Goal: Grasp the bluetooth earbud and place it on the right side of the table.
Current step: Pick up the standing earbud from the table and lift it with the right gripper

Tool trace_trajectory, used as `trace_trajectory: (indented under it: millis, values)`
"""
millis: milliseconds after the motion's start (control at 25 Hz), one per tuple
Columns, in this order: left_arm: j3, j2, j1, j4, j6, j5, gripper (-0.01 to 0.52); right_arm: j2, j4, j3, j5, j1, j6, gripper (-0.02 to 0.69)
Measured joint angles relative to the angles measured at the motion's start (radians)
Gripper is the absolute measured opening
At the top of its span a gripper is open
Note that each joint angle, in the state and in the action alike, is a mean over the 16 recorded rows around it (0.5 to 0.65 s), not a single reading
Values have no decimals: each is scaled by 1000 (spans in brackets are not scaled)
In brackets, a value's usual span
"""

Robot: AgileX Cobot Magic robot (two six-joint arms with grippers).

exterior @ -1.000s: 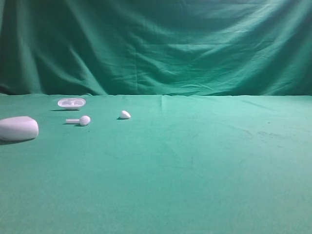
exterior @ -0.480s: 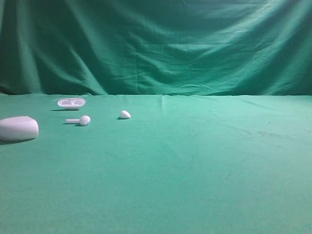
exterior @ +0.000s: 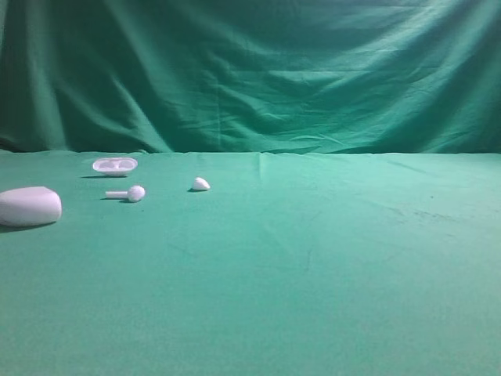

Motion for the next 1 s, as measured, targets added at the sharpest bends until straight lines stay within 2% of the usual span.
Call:
trace_trajectory:
  millis: [280,480,680,840,1000]
  values:
    - [0,0,0,0,0,0,0,359,-85,-276,122,220,-40,0]
    - [0,0,0,0,0,0,0,613,-172,-504,190,362,15,0]
    - [0,0,0,0,0,0,0,841,-243,-749,271,437,93,6]
    - [0,0,0,0,0,0,0,998,-272,-938,339,459,132,58]
    - [0,0,0,0,0,0,0,1127,-286,-1101,392,464,157,150]
